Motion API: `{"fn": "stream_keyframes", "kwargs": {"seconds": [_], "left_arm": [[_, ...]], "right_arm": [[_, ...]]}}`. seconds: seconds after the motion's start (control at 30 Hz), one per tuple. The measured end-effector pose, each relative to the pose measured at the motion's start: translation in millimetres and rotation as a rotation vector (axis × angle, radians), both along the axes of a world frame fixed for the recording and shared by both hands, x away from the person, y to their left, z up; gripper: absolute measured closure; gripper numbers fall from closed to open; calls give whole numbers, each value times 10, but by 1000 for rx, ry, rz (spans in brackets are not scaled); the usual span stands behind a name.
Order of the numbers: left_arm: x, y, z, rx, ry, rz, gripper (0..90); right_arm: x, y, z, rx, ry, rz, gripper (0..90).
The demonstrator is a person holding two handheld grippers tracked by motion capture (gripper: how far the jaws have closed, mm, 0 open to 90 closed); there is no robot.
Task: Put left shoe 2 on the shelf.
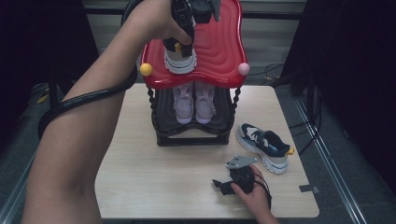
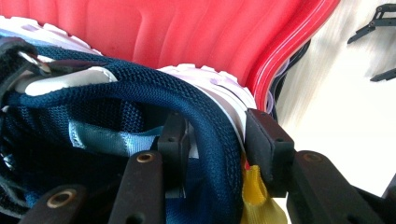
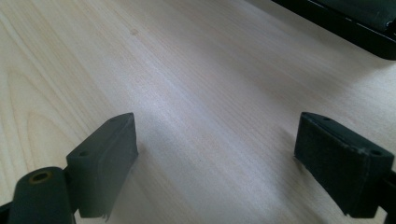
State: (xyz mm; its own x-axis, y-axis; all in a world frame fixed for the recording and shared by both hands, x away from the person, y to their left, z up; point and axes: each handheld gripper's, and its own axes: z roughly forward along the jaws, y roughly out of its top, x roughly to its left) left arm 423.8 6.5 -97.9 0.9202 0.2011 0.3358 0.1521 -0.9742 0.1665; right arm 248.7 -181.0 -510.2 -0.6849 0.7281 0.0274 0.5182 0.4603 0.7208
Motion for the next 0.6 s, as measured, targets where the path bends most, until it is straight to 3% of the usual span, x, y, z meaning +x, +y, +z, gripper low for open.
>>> {"fn": "stream_keyframes", "kwargs": {"seconds": [0.27,0.43,0.6], "left_arm": [[-6,13,37,-29,-7,21,485],[18,41,93,-41,-1,72,394],[13,56,112,-46,-5,92,365]], "right_arm": [[0,0,-1,2,1,1,127],[0,0,0,0,0,0,127],[1,1,-1,3,1,2,126]]}}
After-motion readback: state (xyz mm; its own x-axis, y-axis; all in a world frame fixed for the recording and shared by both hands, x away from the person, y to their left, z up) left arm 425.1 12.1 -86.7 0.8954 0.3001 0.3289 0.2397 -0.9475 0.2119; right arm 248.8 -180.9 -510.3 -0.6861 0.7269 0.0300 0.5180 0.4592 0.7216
